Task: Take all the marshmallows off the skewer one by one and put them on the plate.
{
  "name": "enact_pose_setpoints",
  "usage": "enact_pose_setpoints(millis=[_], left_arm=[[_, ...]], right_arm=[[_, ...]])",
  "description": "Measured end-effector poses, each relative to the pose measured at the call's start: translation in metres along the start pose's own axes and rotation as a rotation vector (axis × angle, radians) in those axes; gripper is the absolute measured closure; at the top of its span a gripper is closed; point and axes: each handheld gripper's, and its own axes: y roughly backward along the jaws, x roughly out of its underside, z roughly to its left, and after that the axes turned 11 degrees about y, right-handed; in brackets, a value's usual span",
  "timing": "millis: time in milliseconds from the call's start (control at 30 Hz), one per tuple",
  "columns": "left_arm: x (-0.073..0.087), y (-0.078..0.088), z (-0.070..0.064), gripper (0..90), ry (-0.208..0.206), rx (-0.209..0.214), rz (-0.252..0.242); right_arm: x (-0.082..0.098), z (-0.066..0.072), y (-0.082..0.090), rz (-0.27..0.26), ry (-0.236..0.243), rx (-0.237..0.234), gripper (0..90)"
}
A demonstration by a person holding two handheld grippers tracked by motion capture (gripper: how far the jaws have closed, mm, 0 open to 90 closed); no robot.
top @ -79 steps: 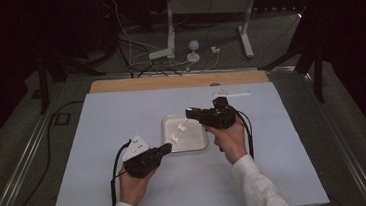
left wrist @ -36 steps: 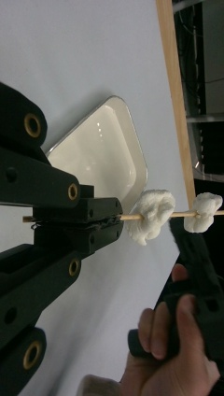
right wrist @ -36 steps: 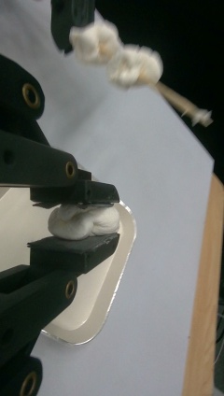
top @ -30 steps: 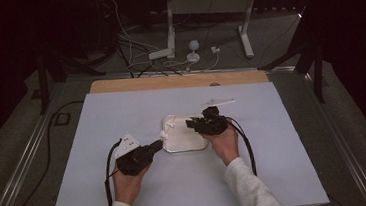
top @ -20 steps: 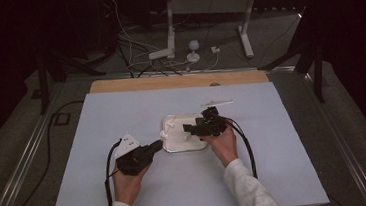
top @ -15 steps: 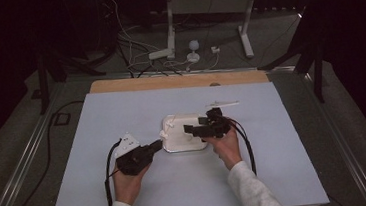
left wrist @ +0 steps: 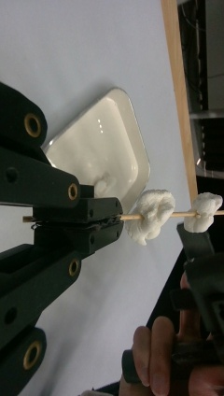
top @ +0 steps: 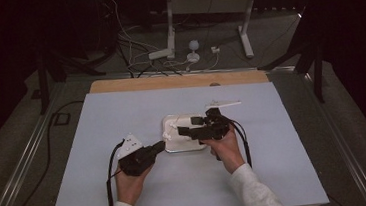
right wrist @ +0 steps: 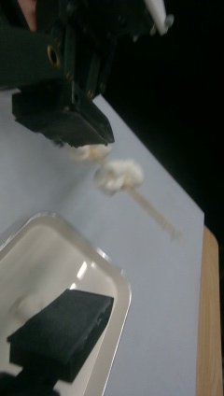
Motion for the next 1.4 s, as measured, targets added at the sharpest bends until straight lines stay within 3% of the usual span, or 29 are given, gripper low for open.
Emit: enact_pose_setpoints(millis=[100, 133, 233, 267, 300, 400, 600, 667, 767, 967, 1233, 1400], left_arm=[[0.001, -0.001, -0.002, 89.4, -0.008, 0.015, -0.001], [0.001, -0.001, -0.002, 89.4, -0.009, 0.022, -0.004], [0.0, 0.0, -0.003, 89.5, -0.013, 0.047, -0.018], [0.0, 0.0, -0.003, 89.5, -0.013, 0.054, -0.021], [0.0, 0.0, -0.003, 89.5, -0.014, 0.058, -0.022], [0.001, -0.001, -0.003, 89.5, -0.019, 0.067, -0.019], [0.001, -0.001, -0.003, 90.0, -0.029, 0.074, -0.015], [0.002, -0.001, -0.003, 90.0, -0.045, 0.062, 0.001], [0.0, 0.001, -0.003, 90.0, -0.04, 0.075, -0.007], [0.0, -0.001, -0.006, 90.0, -0.054, 0.076, -0.003], [-0.001, 0.0, -0.006, 90.0, -0.069, 0.063, 0.003], [-0.001, 0.0, -0.007, 90.0, -0.082, 0.049, 0.013]], right_arm=[[-0.003, 0.005, -0.005, -0.01, 0.007, -0.027, 29.8], [-0.004, 0.007, -0.007, -0.018, 0.002, -0.048, 39.9], [-0.005, 0.006, -0.009, -0.027, -0.03, -0.093, 58.2], [-0.005, 0.006, -0.009, -0.027, -0.03, -0.093, 58.2], [-0.004, 0.005, -0.01, -0.032, -0.046, -0.142, 67.5], [-0.004, 0.006, -0.01, -0.042, -0.045, -0.158, 74.1], [-0.007, 0.006, -0.005, -0.058, -0.047, -0.153, 78.8], [-0.009, 0.0, 0.003, -0.116, -0.077, -0.118, 80.1], [-0.012, -0.009, 0.014, -0.161, -0.118, -0.111, 80.5], [-0.021, -0.01, 0.024, -0.146, -0.058, -0.052, 80.7], [-0.022, -0.011, 0.023, -0.151, -0.059, -0.034, 80.8], [-0.022, -0.012, 0.025, -0.157, -0.067, 0.001, 81.1]])
